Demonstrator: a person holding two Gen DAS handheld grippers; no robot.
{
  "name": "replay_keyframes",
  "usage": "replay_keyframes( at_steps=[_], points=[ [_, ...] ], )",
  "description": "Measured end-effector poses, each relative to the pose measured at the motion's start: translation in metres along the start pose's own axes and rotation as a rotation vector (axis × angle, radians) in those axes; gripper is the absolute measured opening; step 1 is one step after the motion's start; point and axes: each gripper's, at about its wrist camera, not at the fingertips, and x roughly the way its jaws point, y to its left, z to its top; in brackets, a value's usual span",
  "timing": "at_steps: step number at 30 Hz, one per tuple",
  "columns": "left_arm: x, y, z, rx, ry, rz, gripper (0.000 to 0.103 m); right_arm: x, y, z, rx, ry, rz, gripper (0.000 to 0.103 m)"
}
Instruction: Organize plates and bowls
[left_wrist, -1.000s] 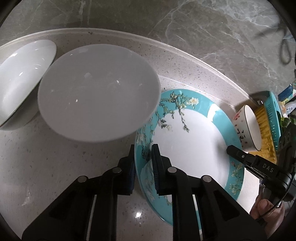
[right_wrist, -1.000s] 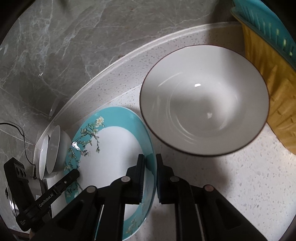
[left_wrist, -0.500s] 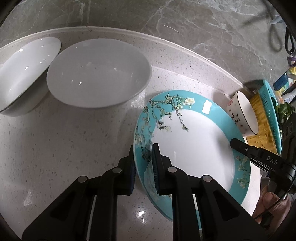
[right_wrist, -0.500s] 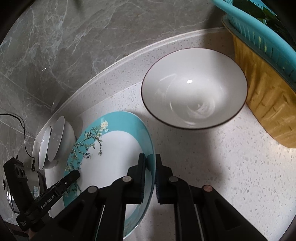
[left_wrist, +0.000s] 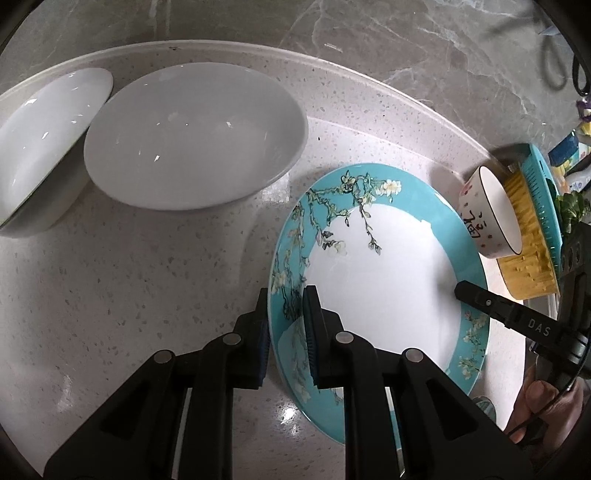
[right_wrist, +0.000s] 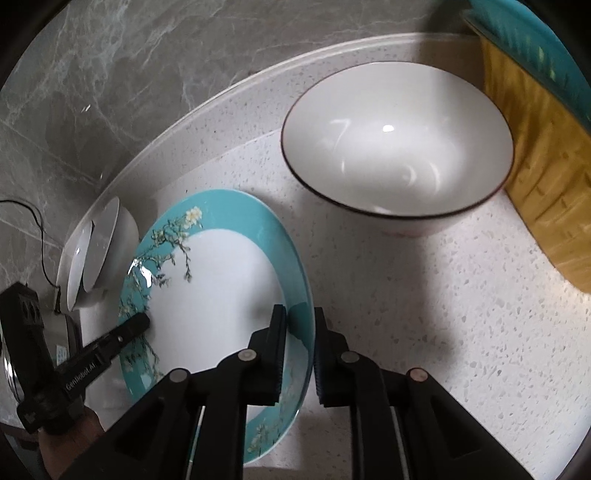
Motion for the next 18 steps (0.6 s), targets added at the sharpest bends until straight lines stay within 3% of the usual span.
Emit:
replay_keyframes(
  at_steps=[8, 11, 12, 16, 18],
  points=[
    [0.003, -0.01, 0.014, 0.099, 0.081, 0.055, 0.018, 0.007, 0.013, 0.016, -0.067, 0.089, -0.045, 0.022],
    [0.006, -0.012, 0.022, 0.127, 0.113, 0.058, 0.019, 0.01, 0.019, 0.022, -0.083, 0.131, -0.037, 0.047],
    [0.007, -0.012, 0.024, 0.134, 0.122, 0.056, 0.019, 0.01, 0.019, 0.023, -0.083, 0.132, -0.044, 0.049],
    [0.011, -0.015, 0.03, 0.158, 0.143, 0.062, 0.02, 0.011, 0.022, 0.023, -0.086, 0.136, -0.048, 0.05],
    [0.013, -0.016, 0.032, 0.164, 0.149, 0.065, 0.021, 0.014, 0.023, 0.023, -0.079, 0.151, -0.034, 0.035]
  ],
)
